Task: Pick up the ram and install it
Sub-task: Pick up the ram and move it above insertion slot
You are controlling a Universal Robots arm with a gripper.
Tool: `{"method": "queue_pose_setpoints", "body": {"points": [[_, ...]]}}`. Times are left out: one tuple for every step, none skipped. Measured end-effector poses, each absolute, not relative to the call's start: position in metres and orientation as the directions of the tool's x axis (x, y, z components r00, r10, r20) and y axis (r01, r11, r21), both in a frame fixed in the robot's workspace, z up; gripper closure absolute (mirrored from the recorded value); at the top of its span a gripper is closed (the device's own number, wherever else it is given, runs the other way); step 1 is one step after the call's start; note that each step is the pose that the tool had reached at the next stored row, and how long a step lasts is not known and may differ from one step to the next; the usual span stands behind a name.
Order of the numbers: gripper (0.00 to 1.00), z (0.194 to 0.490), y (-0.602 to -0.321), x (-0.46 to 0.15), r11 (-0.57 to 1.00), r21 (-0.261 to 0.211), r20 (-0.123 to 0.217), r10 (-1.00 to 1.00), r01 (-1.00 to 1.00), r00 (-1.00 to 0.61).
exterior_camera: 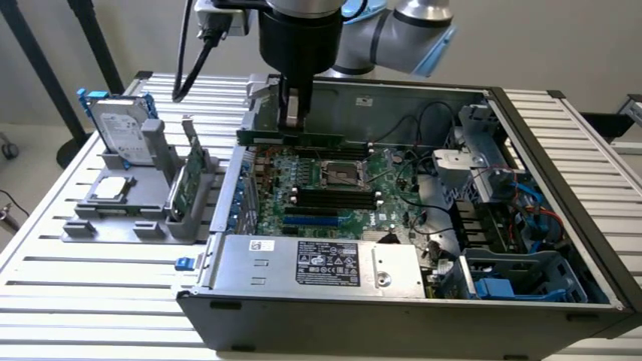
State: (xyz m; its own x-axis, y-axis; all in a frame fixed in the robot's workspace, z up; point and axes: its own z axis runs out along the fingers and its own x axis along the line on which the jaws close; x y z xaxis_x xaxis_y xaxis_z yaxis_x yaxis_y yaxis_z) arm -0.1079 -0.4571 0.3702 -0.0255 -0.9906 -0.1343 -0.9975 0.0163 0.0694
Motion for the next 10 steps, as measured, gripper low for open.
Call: {"method": "queue_pose_setpoints", "body": {"points": [[0.86,0.369,-0.457,-0.104,0.016,0.069,-0.134,-0.991,-0.997,-0.025],[0.86,0.367,-0.457,-0.099,0.016,0.069,-0.134,-0.991,-0.997,-0.025],[0.86,0.365,-0.457,-0.095,0.016,0.069,-0.134,-0.991,-0.997,-0.025],[0.86,0.363,-0.457,-0.091,0.015,0.069,-0.133,-0.991,-0.997,-0.024],[0.86,0.362,-0.456,-0.087,0.015,0.069,-0.131,-0.991,-0.997,-0.024],[0.86,0.360,-0.456,-0.083,0.015,0.069,-0.130,-0.991,-0.997,-0.024],[0.86,0.358,-0.455,-0.079,0.015,0.069,-0.129,-0.991,-0.997,-0.024],[0.86,0.356,-0.454,-0.076,0.015,0.069,-0.128,-0.991,-0.997,-0.023],[0.86,0.354,-0.453,-0.072,0.014,0.069,-0.128,-0.992,-0.997,-0.023],[0.86,0.353,-0.451,-0.069,0.015,0.069,-0.128,-0.992,-0.997,-0.023]]}}
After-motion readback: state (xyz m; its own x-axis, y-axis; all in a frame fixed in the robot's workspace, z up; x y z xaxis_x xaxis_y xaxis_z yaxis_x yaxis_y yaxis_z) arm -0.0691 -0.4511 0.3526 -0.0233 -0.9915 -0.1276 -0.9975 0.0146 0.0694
